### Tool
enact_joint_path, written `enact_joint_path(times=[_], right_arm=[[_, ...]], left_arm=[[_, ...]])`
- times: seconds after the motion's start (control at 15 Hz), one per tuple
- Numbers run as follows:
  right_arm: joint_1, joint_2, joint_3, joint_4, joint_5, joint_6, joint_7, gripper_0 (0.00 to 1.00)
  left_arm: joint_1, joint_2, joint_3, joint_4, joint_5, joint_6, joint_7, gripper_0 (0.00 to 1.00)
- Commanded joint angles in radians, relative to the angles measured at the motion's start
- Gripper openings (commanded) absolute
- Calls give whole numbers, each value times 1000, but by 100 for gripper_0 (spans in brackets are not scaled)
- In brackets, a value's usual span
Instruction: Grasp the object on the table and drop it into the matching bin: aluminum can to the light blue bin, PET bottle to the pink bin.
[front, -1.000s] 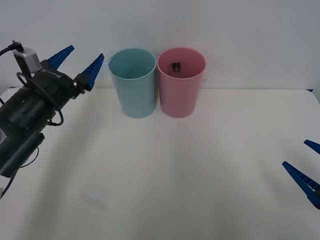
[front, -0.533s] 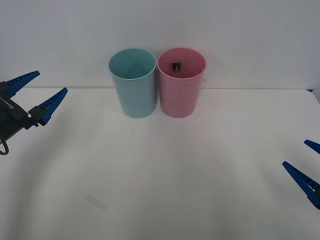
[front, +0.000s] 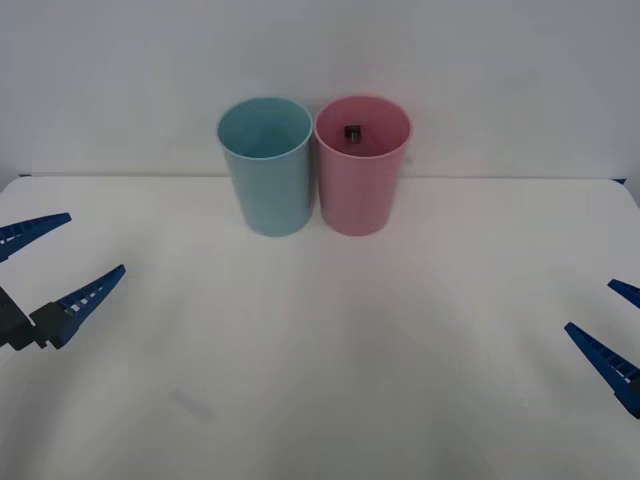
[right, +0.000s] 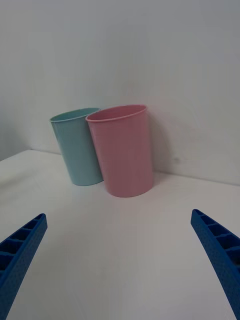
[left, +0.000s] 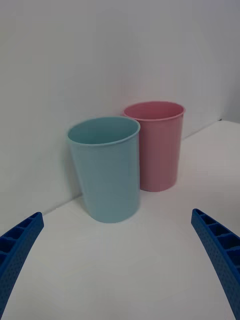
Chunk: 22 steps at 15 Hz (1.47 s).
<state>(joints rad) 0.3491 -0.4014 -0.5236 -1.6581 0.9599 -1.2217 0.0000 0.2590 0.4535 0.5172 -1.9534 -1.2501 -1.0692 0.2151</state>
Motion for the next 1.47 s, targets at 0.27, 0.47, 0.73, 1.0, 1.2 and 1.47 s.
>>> enact_joint_path(times=[0.27, 0.47, 0.73, 1.0, 1.2, 1.47], right_arm=[[0, 0, 0, 0, 0, 0, 0, 100], [0, 0, 0, 0, 0, 0, 0, 100], [0, 0, 0, 0, 0, 0, 0, 100], [0, 0, 0, 0, 0, 0, 0, 100], [0, 0, 0, 0, 0, 0, 0, 100], [0, 0, 0, 0, 0, 0, 0, 100]], left_arm=[[112, 2, 116, -36, 4, -132, -33, 100], [171, 5, 135, -36, 17, -140, -60, 100], [266, 5, 133, -36, 101, -112, -59, 100], [318, 5, 132, -36, 159, -104, -48, 100], [324, 5, 129, -36, 164, -104, -46, 100], [324, 5, 129, -36, 164, -104, -46, 100]])
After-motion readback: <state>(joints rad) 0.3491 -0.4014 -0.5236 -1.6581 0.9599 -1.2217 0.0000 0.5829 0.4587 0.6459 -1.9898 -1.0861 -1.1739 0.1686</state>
